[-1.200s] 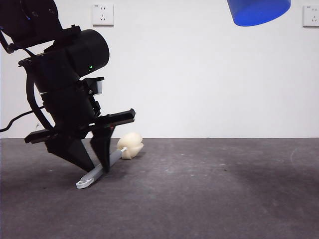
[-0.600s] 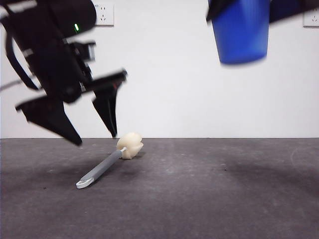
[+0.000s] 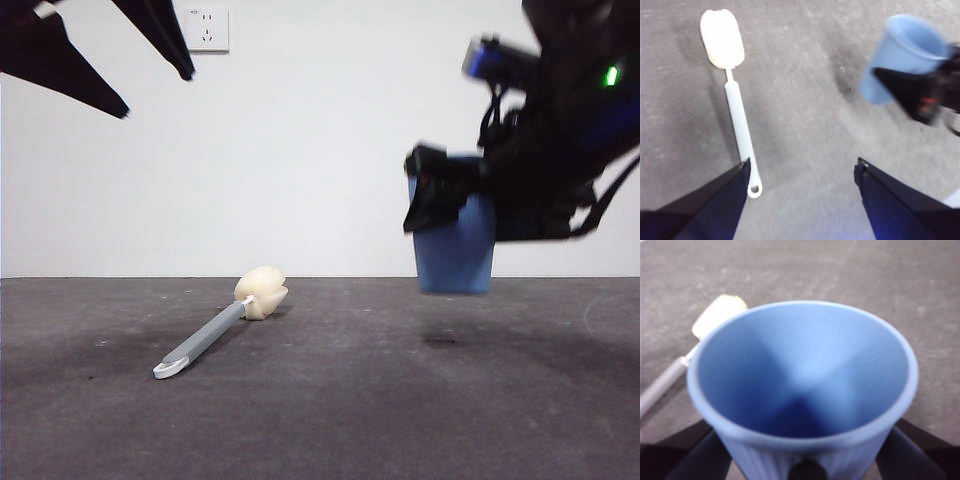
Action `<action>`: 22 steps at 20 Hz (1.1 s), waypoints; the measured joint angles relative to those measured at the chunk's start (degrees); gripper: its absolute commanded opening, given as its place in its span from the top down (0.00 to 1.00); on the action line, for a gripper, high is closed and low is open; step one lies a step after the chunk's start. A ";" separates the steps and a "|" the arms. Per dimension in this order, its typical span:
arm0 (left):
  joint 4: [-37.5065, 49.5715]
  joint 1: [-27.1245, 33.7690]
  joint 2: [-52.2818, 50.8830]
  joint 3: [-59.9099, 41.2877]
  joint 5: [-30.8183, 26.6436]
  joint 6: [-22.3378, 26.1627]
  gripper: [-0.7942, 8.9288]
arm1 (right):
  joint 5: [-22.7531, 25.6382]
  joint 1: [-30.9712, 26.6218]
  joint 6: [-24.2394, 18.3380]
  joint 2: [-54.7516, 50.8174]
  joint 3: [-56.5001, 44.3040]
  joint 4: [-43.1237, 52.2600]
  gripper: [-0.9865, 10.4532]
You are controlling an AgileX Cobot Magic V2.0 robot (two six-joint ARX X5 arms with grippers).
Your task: Pick up the cup brush,pick up the cup,insert the brush into the cup,clean the cup,put the cup brush back,put the cup back to the fixed position on the table
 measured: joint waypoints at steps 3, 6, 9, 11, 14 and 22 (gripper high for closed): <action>-2.34 0.00 -1.55 0.00 0.00 0.74 0.56 | -1.18 -1.33 -1.16 5.86 -0.11 7.43 0.92; -2.56 0.00 -1.62 -0.02 0.00 0.90 0.56 | -3.80 -2.64 -2.78 10.45 -0.11 11.78 0.92; -2.58 0.00 -1.62 -0.02 0.00 1.09 0.56 | -4.04 -3.02 -4.61 13.77 -0.15 14.29 0.92; -2.58 0.00 -1.62 -0.02 -0.02 1.09 0.56 | -4.11 -2.99 -5.90 14.23 -0.15 14.88 0.92; -2.56 0.00 -1.62 0.00 -0.04 1.09 0.56 | -4.17 -2.99 -6.51 14.21 -0.07 13.70 0.74; -3.04 0.00 -1.62 -0.02 -0.04 1.14 0.56 | -4.22 -2.99 -6.69 13.33 1.05 8.79 0.49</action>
